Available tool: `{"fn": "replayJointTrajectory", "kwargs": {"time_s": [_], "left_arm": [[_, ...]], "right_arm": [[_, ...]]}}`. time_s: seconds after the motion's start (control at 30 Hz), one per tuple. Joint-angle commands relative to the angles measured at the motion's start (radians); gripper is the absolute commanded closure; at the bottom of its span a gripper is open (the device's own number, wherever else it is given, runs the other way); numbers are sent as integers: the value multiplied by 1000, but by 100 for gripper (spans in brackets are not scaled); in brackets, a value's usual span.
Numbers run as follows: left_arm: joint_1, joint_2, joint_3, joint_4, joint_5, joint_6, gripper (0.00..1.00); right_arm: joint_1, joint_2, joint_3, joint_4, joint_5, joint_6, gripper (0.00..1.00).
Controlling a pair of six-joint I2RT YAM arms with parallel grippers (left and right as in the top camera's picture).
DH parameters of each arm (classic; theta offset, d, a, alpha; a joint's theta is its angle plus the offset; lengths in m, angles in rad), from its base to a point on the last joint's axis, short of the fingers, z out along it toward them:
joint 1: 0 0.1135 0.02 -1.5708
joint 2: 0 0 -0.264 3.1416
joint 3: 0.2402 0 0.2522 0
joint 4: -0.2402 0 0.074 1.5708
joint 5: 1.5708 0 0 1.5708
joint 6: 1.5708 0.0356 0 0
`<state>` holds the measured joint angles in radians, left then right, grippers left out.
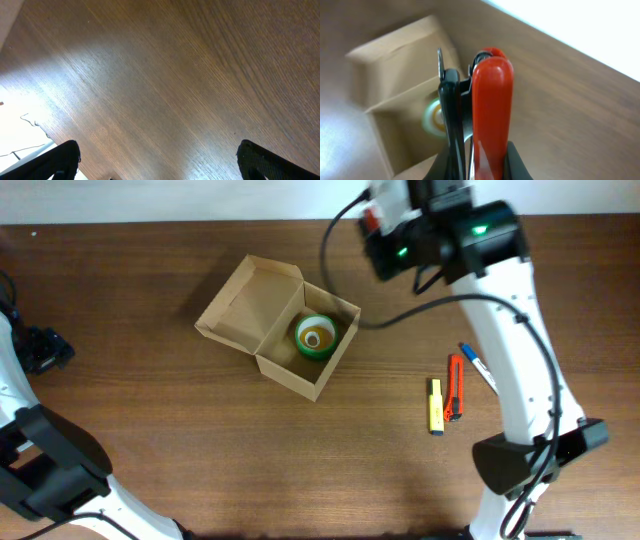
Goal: Pack container
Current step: 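Lower the red box cutter into the box beside the tapes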
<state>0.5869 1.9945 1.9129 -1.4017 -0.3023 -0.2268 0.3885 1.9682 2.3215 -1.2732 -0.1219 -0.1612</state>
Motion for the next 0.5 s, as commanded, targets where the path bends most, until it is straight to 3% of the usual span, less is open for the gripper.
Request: {"fn": "replayJointTrajectory", "kwargs": {"time_s": [0.0, 0.27, 0.47], "left_arm": [[5, -26, -5, 0, -3, 12, 0], [5, -26, -5, 0, -3, 12, 0], [5, -26, -5, 0, -3, 12, 0]], "right_arm": [[98, 4, 10, -21, -55, -110, 96], [299, 138, -51, -36, 33, -152, 96], [344, 267, -103, 14, 112, -85, 96]]}}
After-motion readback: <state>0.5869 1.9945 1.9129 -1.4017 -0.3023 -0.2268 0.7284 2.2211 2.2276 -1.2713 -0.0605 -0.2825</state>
